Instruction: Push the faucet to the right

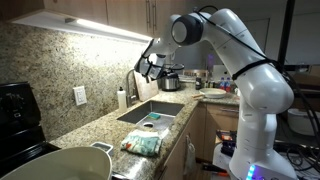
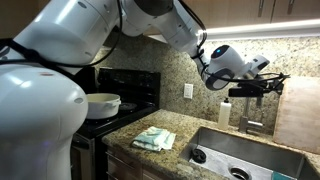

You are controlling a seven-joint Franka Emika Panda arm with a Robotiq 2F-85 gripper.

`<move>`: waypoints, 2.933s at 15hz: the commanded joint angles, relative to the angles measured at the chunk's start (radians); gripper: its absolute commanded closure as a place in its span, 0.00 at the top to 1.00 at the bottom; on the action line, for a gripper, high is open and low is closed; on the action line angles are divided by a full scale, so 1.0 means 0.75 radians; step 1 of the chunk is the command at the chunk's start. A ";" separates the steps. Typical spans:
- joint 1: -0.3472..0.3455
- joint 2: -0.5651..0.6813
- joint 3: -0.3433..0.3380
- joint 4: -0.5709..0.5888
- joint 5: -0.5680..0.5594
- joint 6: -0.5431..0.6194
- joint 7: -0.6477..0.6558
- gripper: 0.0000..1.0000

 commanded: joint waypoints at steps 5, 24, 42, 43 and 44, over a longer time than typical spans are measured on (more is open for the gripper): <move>-0.064 0.113 -0.118 0.227 -0.006 -0.178 0.042 1.00; -0.509 -0.237 0.372 -0.088 -0.859 -0.382 0.459 1.00; -0.475 -0.824 0.441 -0.615 -0.689 -1.142 0.100 1.00; -0.449 -0.848 0.418 -0.635 -0.743 -1.177 0.140 1.00; -0.427 -0.871 0.395 -0.652 -0.793 -1.203 0.166 1.00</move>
